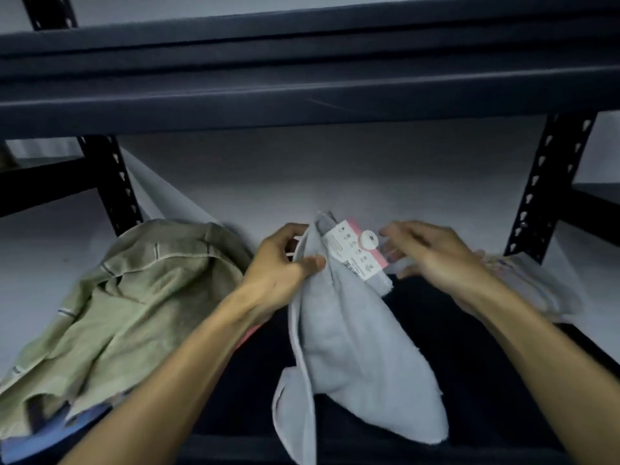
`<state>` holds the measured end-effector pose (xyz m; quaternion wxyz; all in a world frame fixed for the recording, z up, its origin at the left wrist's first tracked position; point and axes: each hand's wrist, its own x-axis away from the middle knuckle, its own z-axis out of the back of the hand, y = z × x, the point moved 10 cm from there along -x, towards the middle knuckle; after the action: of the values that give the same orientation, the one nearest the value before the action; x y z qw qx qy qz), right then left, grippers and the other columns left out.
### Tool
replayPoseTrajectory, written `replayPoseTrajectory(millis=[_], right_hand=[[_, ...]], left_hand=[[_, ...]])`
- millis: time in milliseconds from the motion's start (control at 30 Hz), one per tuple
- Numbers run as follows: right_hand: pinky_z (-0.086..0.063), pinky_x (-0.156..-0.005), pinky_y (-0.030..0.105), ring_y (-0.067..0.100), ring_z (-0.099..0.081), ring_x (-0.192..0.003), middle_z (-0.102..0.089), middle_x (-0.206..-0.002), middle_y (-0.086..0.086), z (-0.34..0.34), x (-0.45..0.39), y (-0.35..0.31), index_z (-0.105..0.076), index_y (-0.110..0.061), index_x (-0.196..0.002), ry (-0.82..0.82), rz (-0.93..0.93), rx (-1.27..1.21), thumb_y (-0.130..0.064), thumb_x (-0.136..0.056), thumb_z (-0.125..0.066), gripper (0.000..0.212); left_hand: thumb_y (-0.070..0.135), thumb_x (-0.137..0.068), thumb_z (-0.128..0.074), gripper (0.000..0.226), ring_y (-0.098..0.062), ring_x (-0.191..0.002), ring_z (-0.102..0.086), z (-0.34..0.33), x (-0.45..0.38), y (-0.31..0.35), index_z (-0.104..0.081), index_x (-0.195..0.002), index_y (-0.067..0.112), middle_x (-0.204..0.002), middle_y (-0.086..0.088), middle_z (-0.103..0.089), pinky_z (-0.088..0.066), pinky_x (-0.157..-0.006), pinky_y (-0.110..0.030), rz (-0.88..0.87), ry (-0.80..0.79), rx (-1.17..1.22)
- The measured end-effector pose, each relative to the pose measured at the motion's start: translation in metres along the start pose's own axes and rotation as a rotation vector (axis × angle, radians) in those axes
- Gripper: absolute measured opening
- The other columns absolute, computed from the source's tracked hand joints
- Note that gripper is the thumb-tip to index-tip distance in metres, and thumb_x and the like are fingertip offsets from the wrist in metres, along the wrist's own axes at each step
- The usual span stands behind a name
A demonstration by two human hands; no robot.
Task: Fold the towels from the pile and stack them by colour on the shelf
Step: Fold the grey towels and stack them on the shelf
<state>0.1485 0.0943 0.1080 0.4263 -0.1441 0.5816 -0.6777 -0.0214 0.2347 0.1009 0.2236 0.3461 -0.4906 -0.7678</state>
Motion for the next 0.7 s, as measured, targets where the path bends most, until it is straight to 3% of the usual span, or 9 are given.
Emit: replayPoseTrajectory(millis=[100, 167, 267, 367, 467, 600, 700], right_hand=[[-0.058, -0.083, 0.040, 0.014, -0.068, -0.088, -0.072, -0.094, -0.003, -0.020, 0.026, 0.036, -0.070, -0.026, -0.095, -0.069, -0.096, 0.021, -0.031, -0.085, -0.071, 0.011], [-0.054, -0.087, 0.046, 0.015, -0.069, -0.082, -0.074, -0.087, -0.002, -0.013, 0.027, 0.044, -0.072, -0.020, -0.084, 0.022, -0.122, -0.041, -0.020, -0.083, -0.075, 0.003], [-0.055, -0.085, 0.046, 0.015, -0.067, -0.078, -0.073, -0.081, -0.007, 0.009, 0.018, 0.021, -0.070, -0.024, -0.074, 0.136, -0.005, 0.043, -0.017, -0.084, -0.074, 0.013], [-0.055, -0.078, 0.038, 0.012, -0.063, -0.081, -0.069, -0.085, -0.009, 0.017, 0.012, -0.028, -0.068, -0.023, -0.083, 0.144, 0.165, 0.314, -0.023, -0.088, -0.070, 0.005], [-0.051, -0.082, 0.039, 0.015, -0.060, -0.091, -0.065, -0.096, -0.009, 0.018, 0.011, -0.085, -0.067, -0.022, -0.095, 0.192, 0.361, 0.557, -0.026, -0.090, -0.065, 0.007], [-0.047, -0.091, 0.036, 0.020, -0.057, -0.107, -0.061, -0.114, -0.002, 0.011, 0.006, -0.131, -0.065, -0.019, -0.112, 0.188, 0.485, 0.754, -0.024, -0.094, -0.060, 0.020], [-0.046, -0.094, 0.033, 0.016, -0.056, -0.109, -0.061, -0.119, -0.003, 0.007, -0.004, -0.149, -0.063, -0.022, -0.118, 0.125, 0.468, 0.749, -0.024, -0.097, -0.054, 0.023]], left_hand=[[0.003, -0.085, -0.073, 0.025, -0.021, -0.090, -0.072, -0.018, 0.003, -0.020, -0.067, -0.103, 0.019, -0.103, -0.009, -0.072, -0.060, -0.083, -0.039, 0.108, 0.032, 0.167], [0.002, -0.085, -0.073, 0.025, -0.022, -0.091, -0.072, -0.026, 0.006, -0.024, -0.066, -0.106, 0.014, -0.100, -0.006, -0.074, -0.059, -0.085, -0.041, 0.125, 0.039, 0.201], [0.007, -0.083, -0.076, 0.027, -0.015, -0.091, -0.072, -0.025, 0.011, -0.019, -0.065, -0.107, 0.015, -0.097, 0.002, -0.075, -0.060, -0.080, -0.032, 0.081, 0.051, 0.148], [0.022, -0.078, -0.083, 0.041, -0.008, -0.099, -0.068, -0.020, 0.013, -0.017, -0.062, -0.113, 0.018, -0.105, 0.007, -0.073, -0.057, -0.086, -0.026, 0.025, 0.054, 0.136], [0.048, -0.064, -0.084, 0.072, -0.008, -0.115, -0.062, -0.024, 0.011, -0.018, -0.057, -0.125, 0.020, -0.120, 0.008, -0.069, -0.049, -0.101, -0.033, 0.003, -0.015, 0.278], [0.043, -0.070, -0.079, 0.076, -0.017, -0.124, -0.058, -0.039, 0.004, -0.005, -0.051, -0.135, 0.016, -0.132, 0.001, -0.063, -0.044, -0.107, -0.042, -0.044, -0.150, 0.456], [0.035, -0.077, -0.079, 0.066, -0.017, -0.121, -0.061, -0.046, -0.006, 0.014, -0.053, -0.134, 0.017, -0.130, 0.002, -0.065, -0.050, -0.099, -0.035, -0.071, -0.213, 0.425]])
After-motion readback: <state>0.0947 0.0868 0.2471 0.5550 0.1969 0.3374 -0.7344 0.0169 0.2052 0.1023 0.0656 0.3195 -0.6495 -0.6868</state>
